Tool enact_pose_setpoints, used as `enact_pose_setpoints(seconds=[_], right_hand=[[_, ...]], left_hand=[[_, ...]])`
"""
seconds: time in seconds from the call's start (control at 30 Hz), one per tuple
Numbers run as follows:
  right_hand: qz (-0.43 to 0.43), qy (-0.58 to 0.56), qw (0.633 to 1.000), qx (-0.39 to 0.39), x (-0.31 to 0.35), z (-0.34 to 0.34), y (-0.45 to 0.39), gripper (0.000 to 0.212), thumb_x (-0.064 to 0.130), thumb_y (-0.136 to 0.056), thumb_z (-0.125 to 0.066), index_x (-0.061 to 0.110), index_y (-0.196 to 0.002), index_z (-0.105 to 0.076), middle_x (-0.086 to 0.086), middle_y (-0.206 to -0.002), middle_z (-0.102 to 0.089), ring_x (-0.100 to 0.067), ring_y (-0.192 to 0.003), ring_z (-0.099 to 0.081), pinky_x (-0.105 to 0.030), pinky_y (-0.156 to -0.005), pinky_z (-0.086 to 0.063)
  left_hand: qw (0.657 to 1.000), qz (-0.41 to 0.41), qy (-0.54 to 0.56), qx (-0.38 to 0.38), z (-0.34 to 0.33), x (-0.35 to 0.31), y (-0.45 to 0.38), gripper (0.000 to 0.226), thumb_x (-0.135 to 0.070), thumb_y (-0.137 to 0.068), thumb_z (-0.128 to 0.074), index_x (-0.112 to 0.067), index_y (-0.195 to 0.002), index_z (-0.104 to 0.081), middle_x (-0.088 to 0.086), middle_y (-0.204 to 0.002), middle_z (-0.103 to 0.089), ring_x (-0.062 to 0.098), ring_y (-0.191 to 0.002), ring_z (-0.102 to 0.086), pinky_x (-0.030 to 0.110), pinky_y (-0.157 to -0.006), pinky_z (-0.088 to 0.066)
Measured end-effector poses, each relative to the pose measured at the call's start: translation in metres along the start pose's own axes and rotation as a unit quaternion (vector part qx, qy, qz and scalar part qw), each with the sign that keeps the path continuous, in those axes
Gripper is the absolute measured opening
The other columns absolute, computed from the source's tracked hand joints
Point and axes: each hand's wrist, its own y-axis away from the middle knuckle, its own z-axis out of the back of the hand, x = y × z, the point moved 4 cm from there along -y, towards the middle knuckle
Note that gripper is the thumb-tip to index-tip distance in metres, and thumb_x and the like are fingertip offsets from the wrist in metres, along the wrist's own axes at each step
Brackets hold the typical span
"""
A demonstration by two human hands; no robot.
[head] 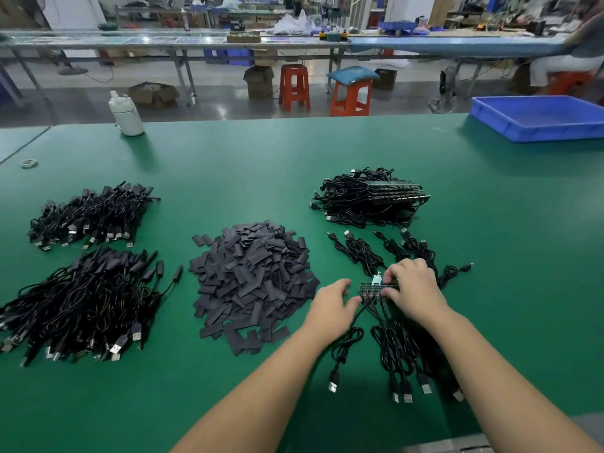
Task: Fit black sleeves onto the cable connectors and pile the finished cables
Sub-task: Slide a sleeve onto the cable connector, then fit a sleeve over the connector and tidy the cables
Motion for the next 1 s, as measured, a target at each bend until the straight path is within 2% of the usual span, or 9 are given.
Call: enact_pose_setpoints(seconds=[0.07, 0.17, 0.27, 0.43, 0.57, 0.7, 0.8, 0.9, 1.0], right_hand=[[-0.002, -0.064, 0.998, 0.026, -0.001, 0.006, 0.002, 0.016, 0.035, -0.090, -0.070, 0.029, -0.094, -0.055, 0.006, -0.103, -0.059, -0.020, -0.104, -0.055, -0.038, -0.093, -0.045], [0.032, -0.112, 0.992, 0.052, 0.005, 0.020, 0.004, 0.013, 0.029, -0.092, -0.068, 0.029, -0.092, -0.056, 0.009, -0.096, -0.064, -0.015, -0.092, -0.060, -0.037, -0.086, -0.051], [0.063, -0.134, 0.987, 0.058, 0.011, 0.037, 0.003, 0.005, 0.036, -0.094, -0.064, 0.033, -0.090, -0.063, 0.011, -0.087, -0.067, -0.010, -0.084, -0.062, -0.032, -0.078, -0.051], [0.089, -0.108, 0.988, 0.065, 0.029, 0.046, -0.001, 0.012, 0.036, -0.097, -0.061, 0.031, -0.087, -0.067, 0.014, -0.079, -0.065, -0.007, -0.077, -0.059, -0.027, -0.068, -0.045], [0.085, -0.113, 0.989, 0.038, 0.032, 0.051, -0.003, 0.014, 0.031, -0.097, -0.062, 0.025, -0.091, -0.073, 0.017, -0.077, -0.063, -0.003, -0.076, -0.057, -0.025, -0.067, -0.040], [0.103, -0.125, 0.987, 0.011, 0.036, 0.063, 0.000, 0.012, 0.031, -0.096, -0.063, 0.028, -0.090, -0.073, 0.017, -0.078, -0.065, -0.003, -0.077, -0.058, -0.024, -0.067, -0.040], [0.109, -0.160, 0.981, 0.005, 0.037, 0.075, 0.001, 0.008, 0.033, -0.095, -0.064, 0.032, -0.091, -0.071, 0.020, -0.081, -0.066, 0.003, -0.076, -0.058, -0.016, -0.063, -0.037], [0.129, -0.167, 0.977, -0.025, 0.039, 0.087, 0.003, 0.008, 0.031, -0.096, -0.065, 0.028, -0.094, -0.072, 0.020, -0.076, -0.064, 0.005, -0.068, -0.056, -0.012, -0.059, -0.035], [0.156, -0.158, 0.972, -0.076, 0.046, 0.103, 0.009, 0.011, 0.025, -0.096, -0.064, 0.023, -0.096, -0.074, 0.016, -0.079, -0.069, 0.000, -0.070, -0.058, -0.018, -0.066, -0.041]], left_hand=[[0.999, 0.011, 0.046, -0.013, -0.004, -0.008, -0.004, 0.037, -0.035, -0.095, -0.061, -0.021, -0.129, -0.059, -0.006, -0.114, -0.066, 0.008, -0.099, -0.061, 0.029, -0.095, -0.049], [0.991, 0.039, 0.117, -0.061, 0.004, -0.011, -0.008, 0.009, -0.028, -0.094, -0.064, -0.022, -0.100, -0.068, -0.008, -0.081, -0.069, 0.000, -0.064, -0.060, 0.019, -0.065, -0.050], [0.986, 0.037, 0.150, -0.070, 0.010, -0.018, -0.011, 0.004, -0.025, -0.094, -0.065, -0.023, -0.092, -0.068, -0.005, -0.074, -0.070, -0.005, -0.047, -0.053, 0.012, -0.048, -0.040], [0.985, 0.003, 0.153, -0.084, 0.013, -0.034, -0.007, 0.008, -0.030, -0.093, -0.066, -0.026, -0.087, -0.069, -0.011, -0.076, -0.066, 0.002, -0.064, -0.055, 0.021, -0.062, -0.047], [0.978, -0.003, 0.198, -0.063, 0.016, -0.038, -0.005, 0.005, -0.021, -0.093, -0.067, -0.016, -0.092, -0.069, 0.000, -0.081, -0.071, 0.010, -0.064, -0.066, 0.030, -0.070, -0.059], [0.974, -0.019, 0.219, -0.052, 0.026, -0.045, -0.004, 0.005, -0.018, -0.092, -0.067, -0.014, -0.091, -0.069, 0.002, -0.076, -0.072, 0.005, -0.060, -0.065, 0.022, -0.063, -0.056], [0.980, -0.060, 0.151, -0.111, 0.040, -0.055, -0.001, 0.005, -0.024, -0.092, -0.067, -0.021, -0.088, -0.070, -0.003, -0.073, -0.071, 0.004, -0.062, -0.063, 0.016, -0.059, -0.047], [0.970, -0.130, 0.081, -0.186, 0.055, -0.070, 0.005, 0.006, -0.023, -0.092, -0.066, -0.019, -0.090, -0.069, -0.003, -0.077, -0.067, 0.013, -0.072, -0.060, 0.027, -0.070, -0.050], [0.965, -0.167, 0.050, -0.196, 0.065, -0.084, 0.009, 0.009, -0.024, -0.089, -0.069, -0.017, -0.088, -0.065, -0.002, -0.074, -0.063, 0.016, -0.071, -0.057, 0.031, -0.071, -0.048]])
